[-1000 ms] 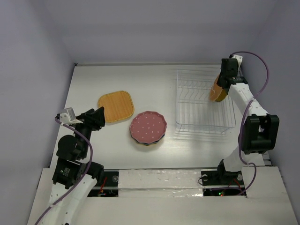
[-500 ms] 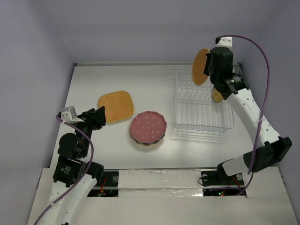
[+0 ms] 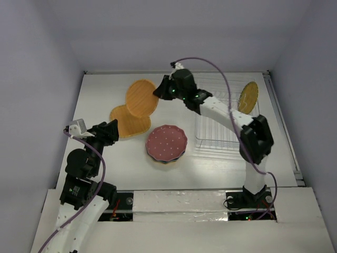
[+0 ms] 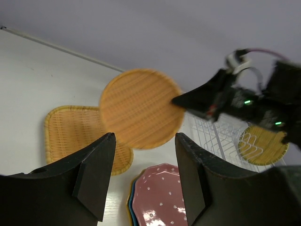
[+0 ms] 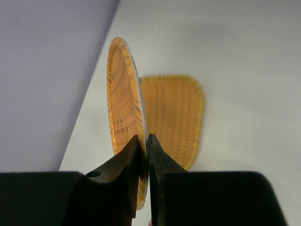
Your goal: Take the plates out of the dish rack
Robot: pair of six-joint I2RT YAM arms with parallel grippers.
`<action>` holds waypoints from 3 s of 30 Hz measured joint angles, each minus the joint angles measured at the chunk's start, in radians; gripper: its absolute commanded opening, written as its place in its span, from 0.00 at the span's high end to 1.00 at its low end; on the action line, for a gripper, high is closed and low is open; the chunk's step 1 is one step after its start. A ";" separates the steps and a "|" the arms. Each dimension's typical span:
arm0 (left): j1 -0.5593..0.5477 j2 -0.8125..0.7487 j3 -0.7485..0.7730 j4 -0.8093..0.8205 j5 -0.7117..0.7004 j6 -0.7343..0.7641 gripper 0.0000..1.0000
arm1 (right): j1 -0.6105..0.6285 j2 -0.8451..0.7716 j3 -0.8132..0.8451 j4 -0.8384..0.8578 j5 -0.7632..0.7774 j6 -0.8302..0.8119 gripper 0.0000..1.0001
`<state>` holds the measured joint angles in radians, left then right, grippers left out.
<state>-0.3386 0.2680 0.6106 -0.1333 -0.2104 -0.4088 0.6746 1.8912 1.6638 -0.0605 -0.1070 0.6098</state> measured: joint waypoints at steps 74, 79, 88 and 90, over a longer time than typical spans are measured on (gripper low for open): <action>-0.035 -0.093 0.000 0.001 0.000 0.000 0.52 | -0.715 -0.183 -0.227 -0.419 0.587 -0.449 1.00; -0.035 -0.093 0.000 0.001 0.000 0.000 0.51 | -0.718 -0.195 -0.199 -0.447 0.585 -0.466 1.00; -0.035 -0.093 0.000 0.001 0.000 0.000 0.51 | -0.645 -0.230 -0.109 -0.478 0.680 -0.560 1.00; -0.035 -0.093 0.000 0.001 0.000 0.000 0.51 | -0.608 -0.252 -0.082 -0.493 0.730 -0.568 1.00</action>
<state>-0.3737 0.1745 0.6106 -0.1326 -0.2104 -0.4088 0.0662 1.6390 1.5822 -0.5537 0.6228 0.0422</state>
